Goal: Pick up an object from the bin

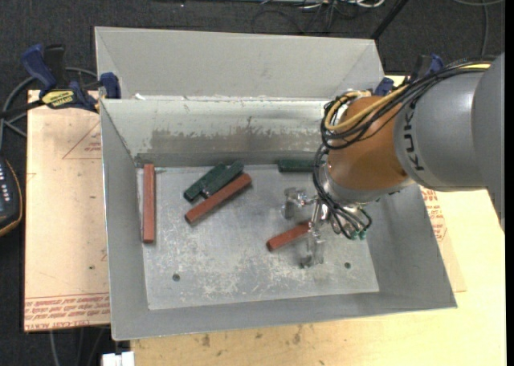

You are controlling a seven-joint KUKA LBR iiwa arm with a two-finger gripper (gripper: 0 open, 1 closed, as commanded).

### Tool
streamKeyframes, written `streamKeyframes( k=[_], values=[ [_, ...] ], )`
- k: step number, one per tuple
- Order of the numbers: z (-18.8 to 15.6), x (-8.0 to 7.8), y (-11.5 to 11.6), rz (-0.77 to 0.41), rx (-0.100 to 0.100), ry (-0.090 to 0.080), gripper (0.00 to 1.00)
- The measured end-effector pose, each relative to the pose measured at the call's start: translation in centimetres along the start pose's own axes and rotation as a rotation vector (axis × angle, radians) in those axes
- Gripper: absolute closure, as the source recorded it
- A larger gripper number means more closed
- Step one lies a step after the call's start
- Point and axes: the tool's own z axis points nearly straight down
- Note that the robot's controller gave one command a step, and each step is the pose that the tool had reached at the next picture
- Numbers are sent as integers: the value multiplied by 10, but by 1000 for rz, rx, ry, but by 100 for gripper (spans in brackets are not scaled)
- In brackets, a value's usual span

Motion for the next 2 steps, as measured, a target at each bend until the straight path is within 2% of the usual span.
streamKeyframes(
  k=[1,2],
  values=[
    [0,0,0,-1,1,-2,0],
    [-2,-1,0,-1,2,-4,100]
  ],
)
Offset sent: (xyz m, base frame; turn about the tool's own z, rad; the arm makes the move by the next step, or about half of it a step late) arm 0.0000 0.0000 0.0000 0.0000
